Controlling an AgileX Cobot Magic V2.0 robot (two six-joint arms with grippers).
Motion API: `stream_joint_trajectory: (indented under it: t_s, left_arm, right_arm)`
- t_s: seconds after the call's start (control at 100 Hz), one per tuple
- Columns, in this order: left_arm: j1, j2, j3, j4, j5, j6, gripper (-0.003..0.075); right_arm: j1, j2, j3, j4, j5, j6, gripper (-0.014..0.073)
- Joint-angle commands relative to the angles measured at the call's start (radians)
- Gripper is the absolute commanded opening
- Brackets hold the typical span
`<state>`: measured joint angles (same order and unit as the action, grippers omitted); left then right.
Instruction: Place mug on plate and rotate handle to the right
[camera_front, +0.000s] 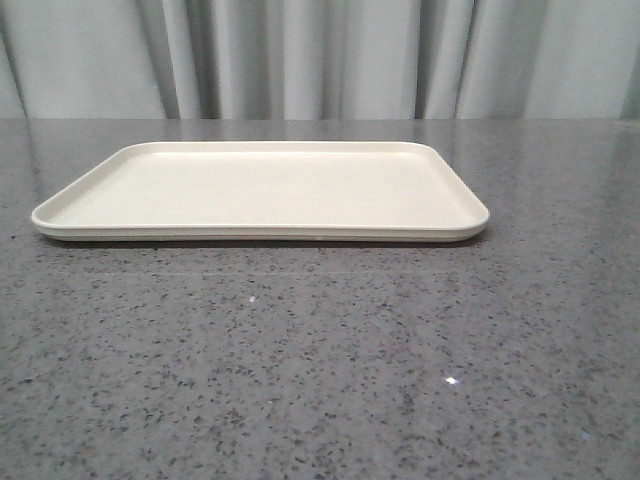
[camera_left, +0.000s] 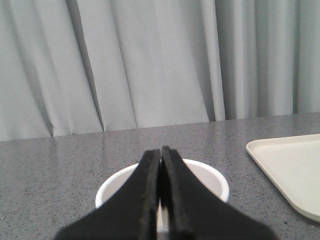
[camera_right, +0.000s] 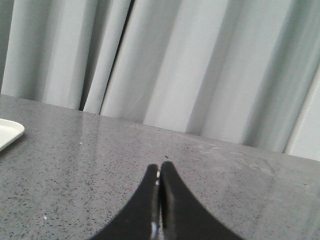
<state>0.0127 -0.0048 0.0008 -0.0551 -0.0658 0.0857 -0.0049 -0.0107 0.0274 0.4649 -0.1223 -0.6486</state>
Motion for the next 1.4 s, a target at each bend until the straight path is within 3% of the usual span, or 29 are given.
stream_joint_trajectory:
  t_s: [0.0, 1.39]
  left_arm:
    - [0.002, -0.029, 0.009, -0.002, -0.081, -0.004, -0.002]
    - [0.002, -0.029, 0.009, -0.002, -0.081, -0.004, -0.002]
  right_arm:
    - [-0.007, -0.021, 0.0, -0.005, -0.075, -0.009, -0.0062]
    - [-0.007, -0.021, 0.0, -0.005, -0.089, -0.009, -0.0062]
